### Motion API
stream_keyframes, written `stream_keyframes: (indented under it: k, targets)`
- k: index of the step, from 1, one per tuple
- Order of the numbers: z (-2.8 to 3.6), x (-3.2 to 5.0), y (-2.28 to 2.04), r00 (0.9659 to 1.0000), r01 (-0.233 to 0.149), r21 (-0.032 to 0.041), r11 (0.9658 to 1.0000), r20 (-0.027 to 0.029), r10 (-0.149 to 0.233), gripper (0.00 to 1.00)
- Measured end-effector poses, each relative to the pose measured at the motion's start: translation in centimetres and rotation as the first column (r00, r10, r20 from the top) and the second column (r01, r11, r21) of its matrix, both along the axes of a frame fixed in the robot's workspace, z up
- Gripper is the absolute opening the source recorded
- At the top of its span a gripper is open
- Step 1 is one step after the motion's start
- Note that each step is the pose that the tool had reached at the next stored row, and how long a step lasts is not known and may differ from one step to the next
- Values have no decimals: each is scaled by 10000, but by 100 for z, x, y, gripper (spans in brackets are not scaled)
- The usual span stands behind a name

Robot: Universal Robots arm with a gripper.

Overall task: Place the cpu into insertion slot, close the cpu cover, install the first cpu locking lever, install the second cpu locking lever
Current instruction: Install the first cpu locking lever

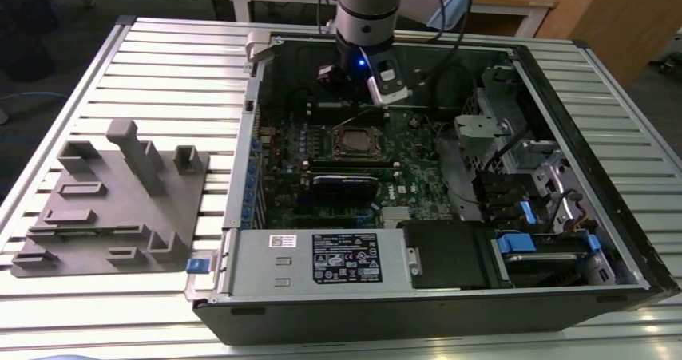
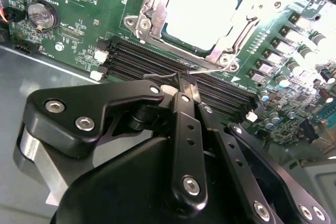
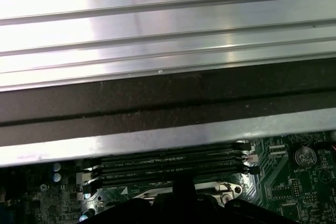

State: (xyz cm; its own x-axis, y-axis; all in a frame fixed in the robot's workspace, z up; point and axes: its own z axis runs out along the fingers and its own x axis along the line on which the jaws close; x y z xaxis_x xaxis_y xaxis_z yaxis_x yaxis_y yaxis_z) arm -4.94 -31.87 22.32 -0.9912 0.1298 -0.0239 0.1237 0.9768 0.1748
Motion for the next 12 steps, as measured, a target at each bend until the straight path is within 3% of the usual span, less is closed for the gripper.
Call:
stream_keyframes:
  k: [5, 12]
  targets:
    - [-5, 27, 14, 10000, -1, -12, 10000, 0, 1, 11]
    - [-69, 31, 20, 10000, -1, -139, 9999, 7, 1, 11]
